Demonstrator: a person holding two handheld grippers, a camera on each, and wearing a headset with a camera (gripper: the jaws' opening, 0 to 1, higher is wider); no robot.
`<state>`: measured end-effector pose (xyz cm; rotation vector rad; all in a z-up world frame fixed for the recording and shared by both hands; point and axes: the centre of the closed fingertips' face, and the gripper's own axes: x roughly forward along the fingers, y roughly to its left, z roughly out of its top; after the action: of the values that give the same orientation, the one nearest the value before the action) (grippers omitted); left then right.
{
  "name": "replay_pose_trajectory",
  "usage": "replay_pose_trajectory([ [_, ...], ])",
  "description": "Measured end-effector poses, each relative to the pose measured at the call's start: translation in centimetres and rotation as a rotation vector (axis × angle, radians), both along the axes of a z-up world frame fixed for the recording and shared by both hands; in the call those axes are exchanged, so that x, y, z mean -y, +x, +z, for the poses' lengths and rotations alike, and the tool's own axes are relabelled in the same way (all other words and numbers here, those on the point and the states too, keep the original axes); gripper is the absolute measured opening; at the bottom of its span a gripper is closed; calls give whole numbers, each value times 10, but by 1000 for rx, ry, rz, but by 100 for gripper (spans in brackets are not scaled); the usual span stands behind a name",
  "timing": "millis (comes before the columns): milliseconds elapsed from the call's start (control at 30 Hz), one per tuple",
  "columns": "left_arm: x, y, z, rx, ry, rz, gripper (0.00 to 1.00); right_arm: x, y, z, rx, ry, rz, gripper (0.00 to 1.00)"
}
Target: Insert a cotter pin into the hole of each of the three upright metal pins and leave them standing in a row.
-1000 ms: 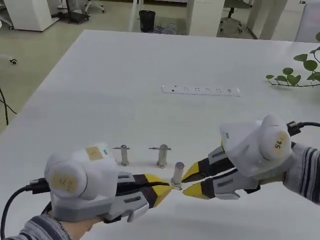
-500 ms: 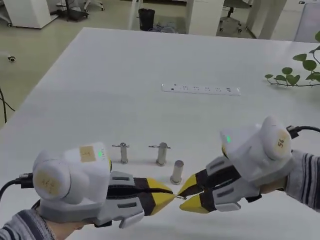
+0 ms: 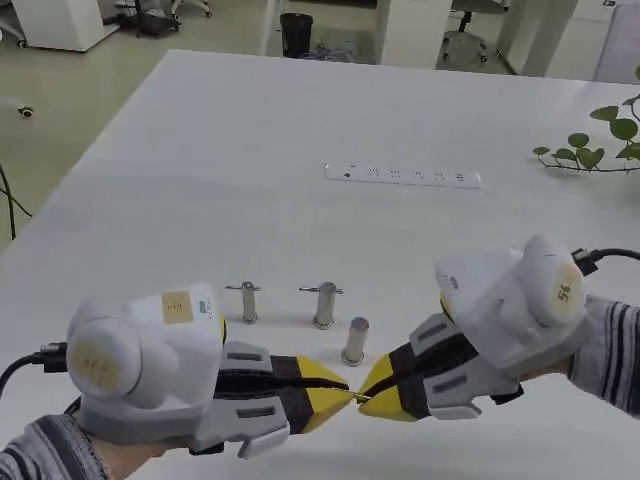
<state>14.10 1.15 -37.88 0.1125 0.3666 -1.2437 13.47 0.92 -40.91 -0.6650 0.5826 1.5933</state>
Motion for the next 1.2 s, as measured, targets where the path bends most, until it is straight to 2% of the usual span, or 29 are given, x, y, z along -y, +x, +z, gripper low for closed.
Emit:
replay_pose_trajectory([
  [33,0,2,0,14,5,11,0,0,1,0,9,-3,2,0],
  [133,-2,6,-4,20,23,36,1,0,7,0,49,-16,-1,0],
  [267,-4,12,-11,53,61,74,13,4,20,-1,105,-38,-28,0],
  [333,-5,15,-13,55,63,96,16,7,26,-4,123,-56,-36,0],
  [400,-8,21,-15,70,73,122,19,11,32,-7,122,-71,-59,0],
  [467,-10,25,-18,87,93,145,21,16,40,-11,143,-91,-79,0],
  [700,-12,42,-25,84,98,229,22,29,58,-19,178,-142,-120,0],
  [800,-13,50,-29,61,79,284,22,34,65,-23,191,-162,-137,0],
  [867,-12,53,-30,57,74,307,22,38,70,-26,200,-175,-143,0],
  [933,-11,55,-32,52,75,323,23,43,75,-29,219,-197,-146,0],
  [1067,-8,60,-36,39,73,353,24,48,83,-34,229,-217,-157,0],
  [1200,-7,67,-43,9,67,396,24,53,91,-38,243,-232,-162,0],
])
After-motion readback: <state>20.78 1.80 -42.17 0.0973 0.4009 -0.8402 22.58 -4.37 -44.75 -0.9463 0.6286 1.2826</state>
